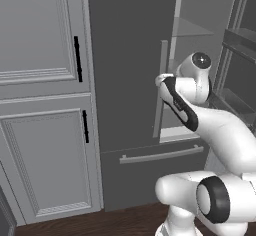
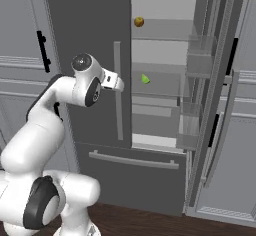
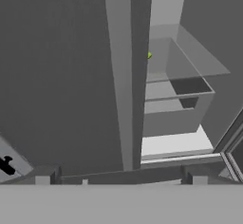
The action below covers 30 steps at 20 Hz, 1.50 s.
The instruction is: Grab a lemon wedge from the fridge and one ice cube from the ice bowl, and put them in the glass of lemonade.
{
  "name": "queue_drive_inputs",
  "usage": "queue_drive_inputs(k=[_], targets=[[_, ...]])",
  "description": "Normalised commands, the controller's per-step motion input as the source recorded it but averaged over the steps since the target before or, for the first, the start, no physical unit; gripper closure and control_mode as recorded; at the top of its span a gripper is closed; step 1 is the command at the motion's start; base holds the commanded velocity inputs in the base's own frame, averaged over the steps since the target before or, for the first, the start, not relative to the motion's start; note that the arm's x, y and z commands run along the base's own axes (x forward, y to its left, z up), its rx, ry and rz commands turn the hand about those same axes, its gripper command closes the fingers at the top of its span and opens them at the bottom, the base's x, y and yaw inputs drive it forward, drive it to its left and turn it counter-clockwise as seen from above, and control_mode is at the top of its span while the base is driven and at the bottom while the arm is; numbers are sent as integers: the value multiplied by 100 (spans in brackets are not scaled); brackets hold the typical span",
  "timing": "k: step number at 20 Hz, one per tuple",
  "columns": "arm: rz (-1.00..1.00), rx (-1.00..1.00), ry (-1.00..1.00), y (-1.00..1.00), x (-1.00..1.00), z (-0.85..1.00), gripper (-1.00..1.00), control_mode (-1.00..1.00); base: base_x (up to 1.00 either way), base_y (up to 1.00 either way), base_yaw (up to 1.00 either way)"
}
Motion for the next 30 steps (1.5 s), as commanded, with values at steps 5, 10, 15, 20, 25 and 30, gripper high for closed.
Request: queue_drive_inputs(k=[5, 10, 15, 20, 25, 30], targets=[[2, -1, 0, 0, 56, -17, -100, -100, 0, 0, 0], [0, -6, 4, 0, 47, -9, -100, -100, 0, 0, 0], [0, -7, 11, 0, 41, -1, -100, -100, 0, 0, 0], [0, -3, 6, 0, 29, -19, -100, -100, 0, 0, 0], [0, 0, -19, 0, -5, -49, -100, -100, 0, 0, 0], [0, 0, -10, 0, 14, -12, -100, -100, 0, 0, 0]])
